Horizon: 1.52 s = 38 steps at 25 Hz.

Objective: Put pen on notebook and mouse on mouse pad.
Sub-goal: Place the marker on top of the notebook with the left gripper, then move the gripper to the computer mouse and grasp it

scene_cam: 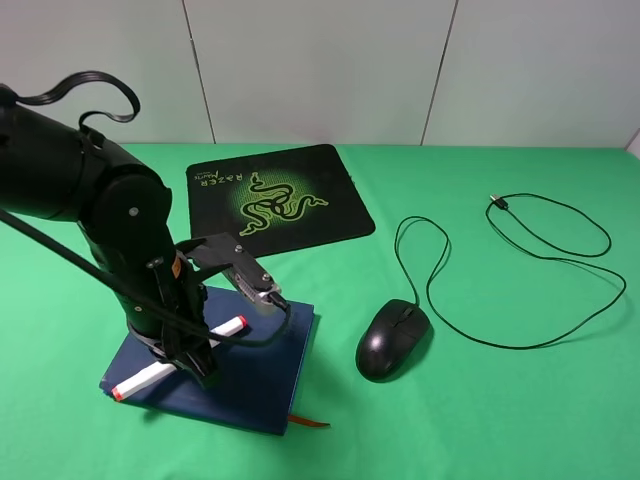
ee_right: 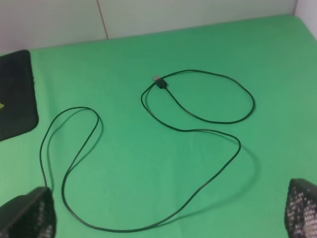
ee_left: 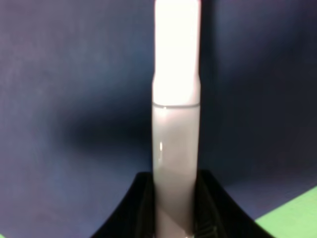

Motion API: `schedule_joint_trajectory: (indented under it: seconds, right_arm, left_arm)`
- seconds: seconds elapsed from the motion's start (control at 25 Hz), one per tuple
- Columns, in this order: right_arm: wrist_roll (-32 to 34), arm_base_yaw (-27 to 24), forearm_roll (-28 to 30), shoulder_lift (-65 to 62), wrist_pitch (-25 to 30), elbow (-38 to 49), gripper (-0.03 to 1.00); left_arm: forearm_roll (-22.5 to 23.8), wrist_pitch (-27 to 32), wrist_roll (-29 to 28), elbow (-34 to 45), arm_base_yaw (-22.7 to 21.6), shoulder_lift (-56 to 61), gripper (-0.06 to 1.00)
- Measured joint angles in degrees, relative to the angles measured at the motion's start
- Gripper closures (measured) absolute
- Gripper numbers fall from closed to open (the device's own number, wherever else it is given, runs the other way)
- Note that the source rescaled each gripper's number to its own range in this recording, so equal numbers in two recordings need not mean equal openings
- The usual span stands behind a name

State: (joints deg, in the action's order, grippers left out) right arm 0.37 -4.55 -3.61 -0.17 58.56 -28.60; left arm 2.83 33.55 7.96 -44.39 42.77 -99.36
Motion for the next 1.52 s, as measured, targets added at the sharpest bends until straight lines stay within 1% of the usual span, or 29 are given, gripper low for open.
schedule_joint_trajectory:
  seconds: [0.2, 0.44, 0.76, 0.8, 0.88, 0.92, 0.96, 1.0, 1.04, 1.08, 1.12, 1.24, 1.52]
  right_arm:
    - [0.00, 0.00, 0.00, 0.00, 0.00, 0.00, -0.03]
    - [0.00, 0.00, 0.00, 0.00, 0.00, 0.00, -0.03]
    - [0.00, 0.00, 0.00, 0.00, 0.00, 0.00, -0.03]
    - [0.00, 0.00, 0.00, 0.00, 0.00, 0.00, -0.03]
    - [0.00, 0.00, 0.00, 0.00, 0.00, 0.00, -0.03]
    - [0.00, 0.00, 0.00, 0.00, 0.00, 0.00, -0.03]
    - [0.00, 0.00, 0.00, 0.00, 0.00, 0.00, -0.03]
    - [0.00, 0.00, 0.00, 0.00, 0.00, 0.00, -0.03]
    - [0.00, 0.00, 0.00, 0.00, 0.00, 0.00, -0.03]
    - [0.00, 0.00, 0.00, 0.00, 0.00, 0.00, -0.03]
    - [0.00, 0.00, 0.00, 0.00, 0.00, 0.00, -0.03]
    - [0.00, 0.00, 0.00, 0.00, 0.00, 0.00, -0.03]
    - [0.00, 0.00, 0.00, 0.00, 0.00, 0.00, -0.03]
  left_arm:
    - [1.05, -3.64, 3.51, 0.00, 0.00, 0.00, 0.94]
    - [1.05, -8.64, 4.40, 0.00, 0.00, 0.00, 0.94]
    - [1.05, -9.55, 4.40, 0.00, 0.00, 0.00, 0.93]
    - [1.05, -9.63, 4.40, 0.00, 0.00, 0.00, 0.90]
    - [1.05, -9.94, 4.40, 0.00, 0.00, 0.00, 0.77]
    - [1.05, -9.94, 4.40, 0.00, 0.00, 0.00, 0.65]
    - [1.05, -9.94, 4.42, 0.00, 0.00, 0.00, 0.49]
    - [1.05, -9.94, 4.42, 0.00, 0.00, 0.00, 0.31]
    - [1.05, -9.94, 4.42, 0.00, 0.00, 0.00, 0.19]
    - [1.05, -9.94, 4.42, 0.00, 0.00, 0.00, 0.09]
    - [1.05, -9.94, 4.42, 0.00, 0.00, 0.00, 0.04]
    - [1.05, -9.96, 4.42, 0.00, 0.00, 0.00, -0.03]
    - [1.05, -9.96, 4.42, 0.00, 0.00, 0.00, -0.05]
